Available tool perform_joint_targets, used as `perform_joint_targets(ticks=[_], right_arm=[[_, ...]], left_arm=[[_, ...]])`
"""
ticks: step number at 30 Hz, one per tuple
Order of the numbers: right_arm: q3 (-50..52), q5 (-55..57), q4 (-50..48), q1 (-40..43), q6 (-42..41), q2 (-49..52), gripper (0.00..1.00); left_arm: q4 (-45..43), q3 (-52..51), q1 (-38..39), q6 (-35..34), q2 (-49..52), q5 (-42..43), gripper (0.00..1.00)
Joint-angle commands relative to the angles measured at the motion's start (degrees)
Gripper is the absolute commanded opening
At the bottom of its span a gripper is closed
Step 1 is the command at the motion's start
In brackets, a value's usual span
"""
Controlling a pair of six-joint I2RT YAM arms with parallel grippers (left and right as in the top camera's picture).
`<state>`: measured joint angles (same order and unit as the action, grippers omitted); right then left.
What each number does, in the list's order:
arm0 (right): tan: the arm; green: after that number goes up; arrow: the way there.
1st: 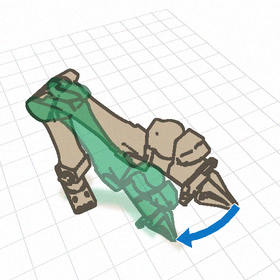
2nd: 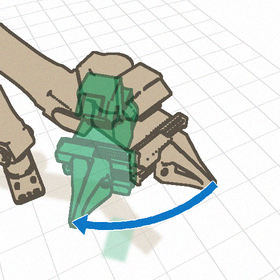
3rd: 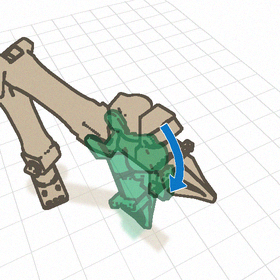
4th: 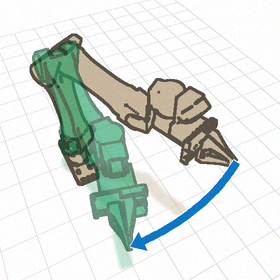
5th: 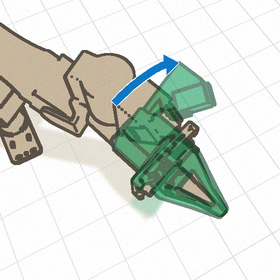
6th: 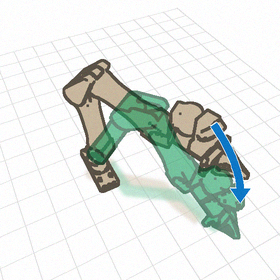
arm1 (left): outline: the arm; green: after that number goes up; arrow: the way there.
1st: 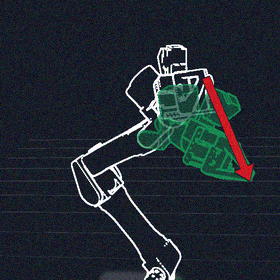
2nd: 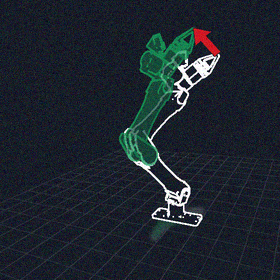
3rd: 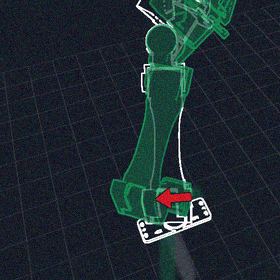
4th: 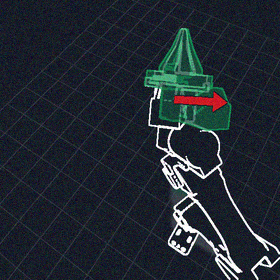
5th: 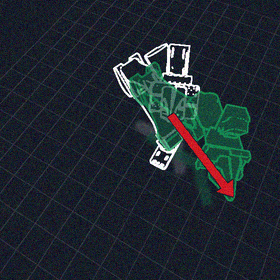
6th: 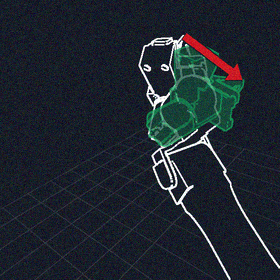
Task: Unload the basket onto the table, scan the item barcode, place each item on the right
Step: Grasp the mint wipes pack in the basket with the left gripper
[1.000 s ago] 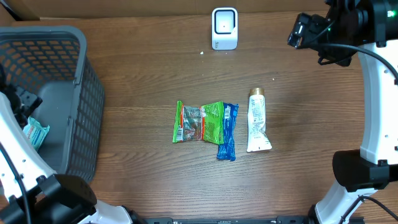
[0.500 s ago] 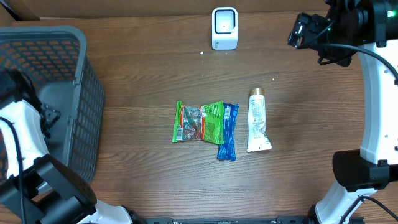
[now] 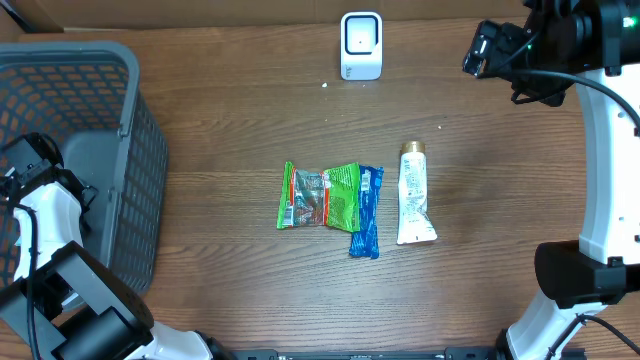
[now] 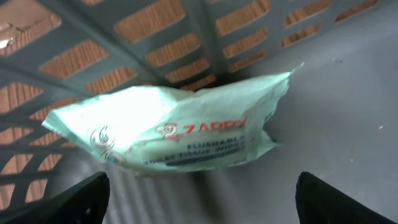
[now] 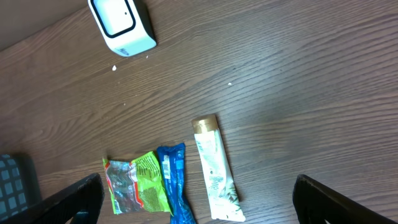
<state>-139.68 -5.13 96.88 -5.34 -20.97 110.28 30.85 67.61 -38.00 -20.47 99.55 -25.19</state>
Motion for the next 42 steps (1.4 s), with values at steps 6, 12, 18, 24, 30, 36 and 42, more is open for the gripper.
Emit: perform_joint_targets(ticks=[6,12,18,24,30,36,42], right_arm=[[0.2,-0.1,0.2,-0.2,0.2,0.1,0.98],[0.2,-0.1,0.2,-0.2,0.1,0.1,0.98],[0.2,-0.1,0.1,-0.2,0.1,0.1,0.98],[0.2,-0.1,0.1,-0.2,0.2,0.1,0.98],[0.2,-0.1,-0.1,-0.2,0.2,0.1,0.98],[0.2,-0.1,0.1,-0.2,0.8,0.1,0.98],[0.2,-0.1,-0.1,-0.2,0.8,0.1,0.98]], left_arm=[[-5.3,-0.6,-0.4,7.7,4.4,-1.6,0.87],[-4.7,-0.6,-0.3,7.6,8.8,-1.8,0.75],[-3.8,-0.6,-0.3,7.7,9.0,-1.9,0.08],[-1.6,-0.6,-0.1,7.6,9.0,1.8,0.04],[3.5,-0.2,0.1,6.8,8.9,13.8,0.04],[7.3,4.8,0.1,14.3,8.7,14.3,0.13],[3.2,8.4,0.1,26.6,8.7,13.8,0.65]])
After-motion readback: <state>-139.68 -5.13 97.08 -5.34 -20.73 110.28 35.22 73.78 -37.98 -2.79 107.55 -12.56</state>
